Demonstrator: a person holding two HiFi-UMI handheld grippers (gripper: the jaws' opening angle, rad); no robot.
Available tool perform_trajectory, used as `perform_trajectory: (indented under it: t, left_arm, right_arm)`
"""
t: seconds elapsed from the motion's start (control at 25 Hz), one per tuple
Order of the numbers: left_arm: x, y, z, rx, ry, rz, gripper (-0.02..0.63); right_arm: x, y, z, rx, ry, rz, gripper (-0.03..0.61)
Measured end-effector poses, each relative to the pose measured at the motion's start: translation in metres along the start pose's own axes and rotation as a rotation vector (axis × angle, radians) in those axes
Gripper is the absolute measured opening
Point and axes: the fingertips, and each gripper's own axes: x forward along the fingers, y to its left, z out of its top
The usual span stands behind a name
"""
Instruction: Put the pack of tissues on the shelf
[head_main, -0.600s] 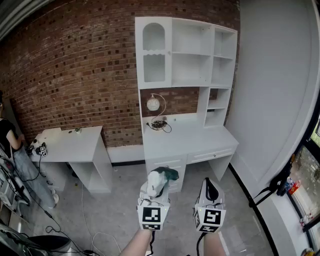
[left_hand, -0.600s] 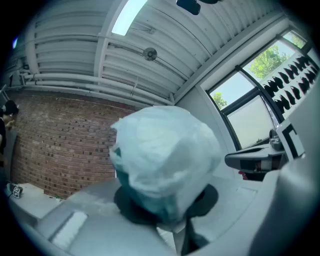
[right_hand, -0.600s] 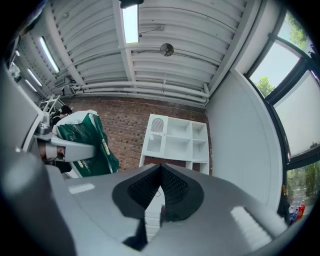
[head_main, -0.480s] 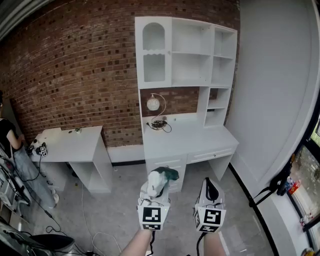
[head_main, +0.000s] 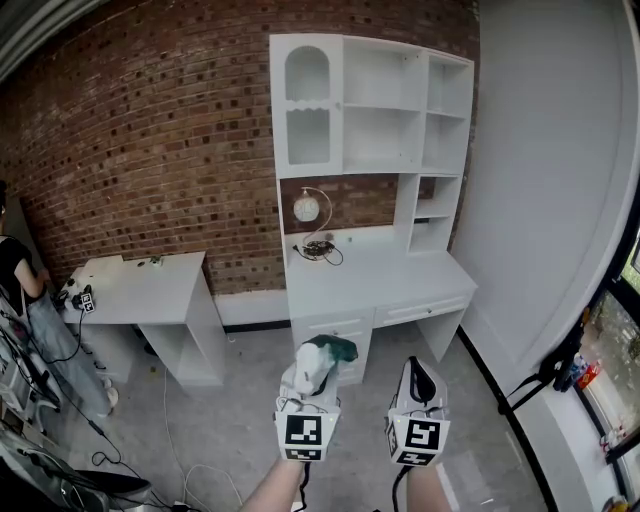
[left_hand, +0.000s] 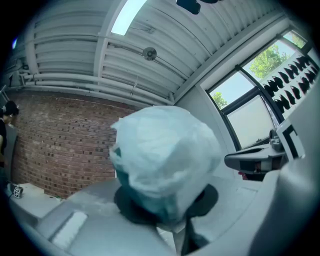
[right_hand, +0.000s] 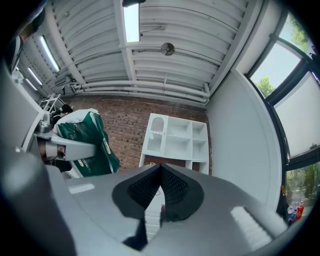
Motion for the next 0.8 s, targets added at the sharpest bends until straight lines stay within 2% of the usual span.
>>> perform_trajectory:
  t: [0.4,0.44,0.52,0.56,0.72,0.8]
  left_arm:
    - [0.012,-0.01,0.009,0.001,-0.01,0.01,0.1]
    - [0.014,-0.012,0.01,0.001,-0.012,0.012,0.1]
    - [0.017,-0.019,0.012,0.001,-0.014,0.016,0.1]
    - [0.019,-0.022,0.013,0.001,-0.015,0.017,0.1]
    - [0.027,-0.029,0.015,0.002,-0.018,0.027,0.1]
    - [0.03,-0.031,0.013,-0.006,-0.014,0.035,0.1]
  right_arm:
    - [0.003,-0.024,0.003,0.063,-0.021,-0.015,0.006]
    - [0.004,-0.027,0.003,0.066,-0.022,-0.005,0.036]
    - [0.005,-0.033,0.003,0.071,-0.024,0.021,0.141]
    - [0.006,-0.035,0.003,0.071,-0.025,0.03,0.167]
    - [0.01,-0.045,0.003,0.07,-0.029,0.051,0.221]
    - [0.012,-0.051,0.0,0.072,-0.028,0.055,0.227]
